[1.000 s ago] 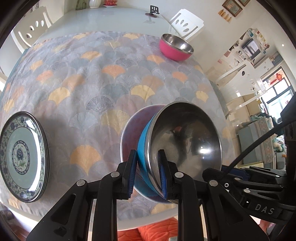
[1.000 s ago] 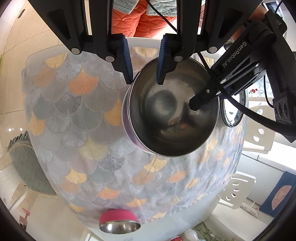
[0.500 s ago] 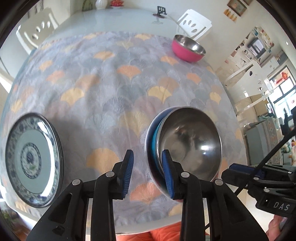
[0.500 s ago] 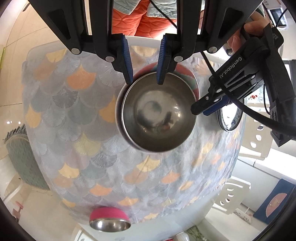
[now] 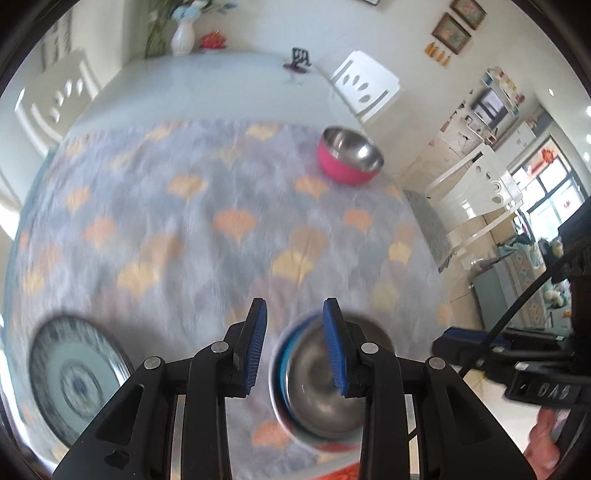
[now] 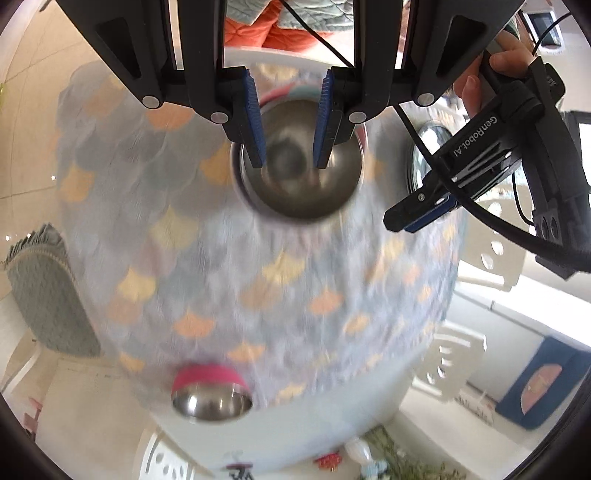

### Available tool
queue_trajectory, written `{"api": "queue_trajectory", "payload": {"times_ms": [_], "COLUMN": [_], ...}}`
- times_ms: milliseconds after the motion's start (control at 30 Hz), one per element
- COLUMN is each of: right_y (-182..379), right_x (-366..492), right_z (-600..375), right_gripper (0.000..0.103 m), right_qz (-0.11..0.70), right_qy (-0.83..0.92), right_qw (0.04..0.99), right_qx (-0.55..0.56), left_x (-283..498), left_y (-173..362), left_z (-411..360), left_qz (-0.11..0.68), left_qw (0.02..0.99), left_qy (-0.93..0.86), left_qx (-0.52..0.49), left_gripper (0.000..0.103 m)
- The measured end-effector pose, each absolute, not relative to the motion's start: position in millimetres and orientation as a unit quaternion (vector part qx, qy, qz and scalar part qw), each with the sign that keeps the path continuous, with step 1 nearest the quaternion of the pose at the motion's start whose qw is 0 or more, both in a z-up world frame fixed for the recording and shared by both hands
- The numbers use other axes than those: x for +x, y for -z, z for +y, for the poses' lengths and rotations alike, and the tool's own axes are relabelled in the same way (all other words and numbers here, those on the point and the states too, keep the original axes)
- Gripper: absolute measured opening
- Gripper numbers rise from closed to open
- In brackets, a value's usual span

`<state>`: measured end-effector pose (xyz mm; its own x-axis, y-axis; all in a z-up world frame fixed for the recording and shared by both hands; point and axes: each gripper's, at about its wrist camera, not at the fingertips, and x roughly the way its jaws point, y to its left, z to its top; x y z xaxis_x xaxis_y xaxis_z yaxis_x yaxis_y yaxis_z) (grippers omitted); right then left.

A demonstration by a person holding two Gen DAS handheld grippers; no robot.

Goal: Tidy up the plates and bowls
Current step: 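Open both tools and lift them off the blue bowl, then close both tools on the rim of the pink steel bowl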

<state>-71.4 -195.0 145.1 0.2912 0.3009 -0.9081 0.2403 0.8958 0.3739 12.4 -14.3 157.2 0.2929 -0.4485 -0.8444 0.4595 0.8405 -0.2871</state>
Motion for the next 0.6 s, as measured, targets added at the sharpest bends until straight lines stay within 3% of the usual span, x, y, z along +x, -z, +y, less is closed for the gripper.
{"api": "queue_trajectory", "payload": {"times_ms": [133,167,200,233,267,333,600], "right_y": [-167,-170,-174,-176,-178,-180,-157], "right_x": [-47,-41,-34,-28,-23,-9,46], "right_z": [-224,-232,-243,-251,-259,-277,-336], "right_gripper": [0.027,0.034,0.041,0.054,0.058,0.058,0.058], "right_qz": [0.564,0.558,0.550,0.545,0.536,0.523,0.521], "right_qy": [-0.011,-0.006,0.000,0.004,0.010,0.022,0.060], "right_qw": [0.783,0.785,0.787,0.788,0.791,0.795,0.780], "right_qx": [0.262,0.270,0.280,0.285,0.293,0.306,0.342], "left_x": [48,62,70,79,93,114,185], "left_y": [-177,-182,-185,-188,-191,-195,-179], "left_z": [-34,-43,-48,-55,-65,-76,-130], "left_qz": [0.510,0.509,0.510,0.510,0.508,0.500,0.515], "left_qw": [0.807,0.805,0.802,0.799,0.796,0.796,0.777], "left_qy": [0.296,0.303,0.308,0.316,0.328,0.340,0.363], "left_qx": [0.034,0.039,0.041,0.043,0.042,0.026,0.004], "left_gripper": [0.029,0.032,0.036,0.046,0.059,0.066,0.066]}}
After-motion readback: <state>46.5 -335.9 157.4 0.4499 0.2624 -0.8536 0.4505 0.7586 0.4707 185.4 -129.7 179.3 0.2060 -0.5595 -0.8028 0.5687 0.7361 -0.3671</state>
